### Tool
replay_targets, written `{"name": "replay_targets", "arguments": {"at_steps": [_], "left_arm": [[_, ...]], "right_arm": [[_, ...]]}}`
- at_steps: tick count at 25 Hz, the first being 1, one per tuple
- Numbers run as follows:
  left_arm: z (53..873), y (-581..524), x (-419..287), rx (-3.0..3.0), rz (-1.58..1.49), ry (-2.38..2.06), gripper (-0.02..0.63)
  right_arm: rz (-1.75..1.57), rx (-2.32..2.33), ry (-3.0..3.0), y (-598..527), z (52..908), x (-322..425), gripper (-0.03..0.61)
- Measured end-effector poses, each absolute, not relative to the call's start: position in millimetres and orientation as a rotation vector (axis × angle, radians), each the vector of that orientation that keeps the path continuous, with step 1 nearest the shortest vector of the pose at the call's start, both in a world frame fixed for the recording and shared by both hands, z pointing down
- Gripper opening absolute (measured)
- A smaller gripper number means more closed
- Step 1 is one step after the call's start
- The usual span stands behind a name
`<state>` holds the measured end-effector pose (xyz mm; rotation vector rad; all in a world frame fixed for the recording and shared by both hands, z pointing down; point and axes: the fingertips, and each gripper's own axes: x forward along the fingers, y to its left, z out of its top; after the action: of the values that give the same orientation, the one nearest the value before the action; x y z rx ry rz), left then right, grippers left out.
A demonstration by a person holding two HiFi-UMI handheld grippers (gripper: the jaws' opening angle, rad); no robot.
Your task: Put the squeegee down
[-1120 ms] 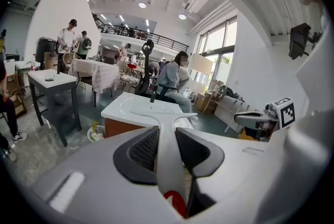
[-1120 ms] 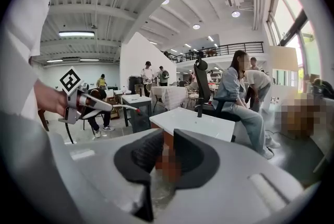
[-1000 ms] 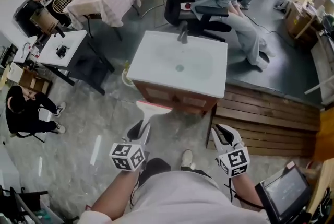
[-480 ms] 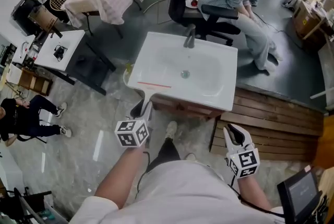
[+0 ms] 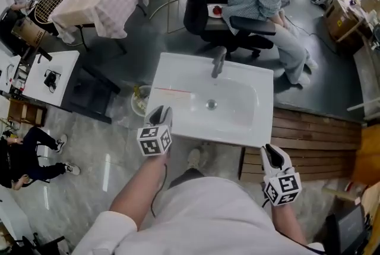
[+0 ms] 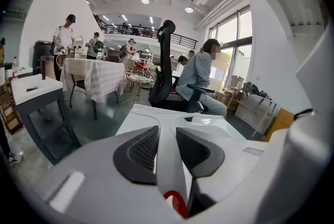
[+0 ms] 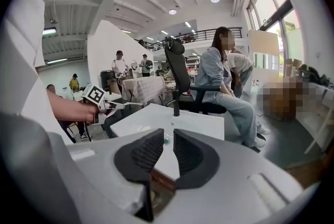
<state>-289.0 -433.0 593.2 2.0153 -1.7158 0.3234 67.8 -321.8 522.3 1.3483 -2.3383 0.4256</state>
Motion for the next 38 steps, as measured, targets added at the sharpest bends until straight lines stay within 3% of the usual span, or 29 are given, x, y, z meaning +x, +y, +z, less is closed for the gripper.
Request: {"name": "replay_targets", "arguments": {"at_steps": [18,36,38], "left_arm": [[686.0,-621.8,-352.5,1.968,0.478,-1.688,0.11],[726.2,-653.7,-349.8,1.93,0.625,-1.727,0.115],[725.1,-653.7,-348.4,1.93,0.632,-1.734,0.144]], "right_arm": [[0.479,1.54,-2.123,-405.0,524.6,43.5,0.045],[0.538,1.553,-2.079,-417.0,535.3,52.9,0.046],[0.542,1.556,-2.077,-414.3,535.7,55.7,0.045]]}}
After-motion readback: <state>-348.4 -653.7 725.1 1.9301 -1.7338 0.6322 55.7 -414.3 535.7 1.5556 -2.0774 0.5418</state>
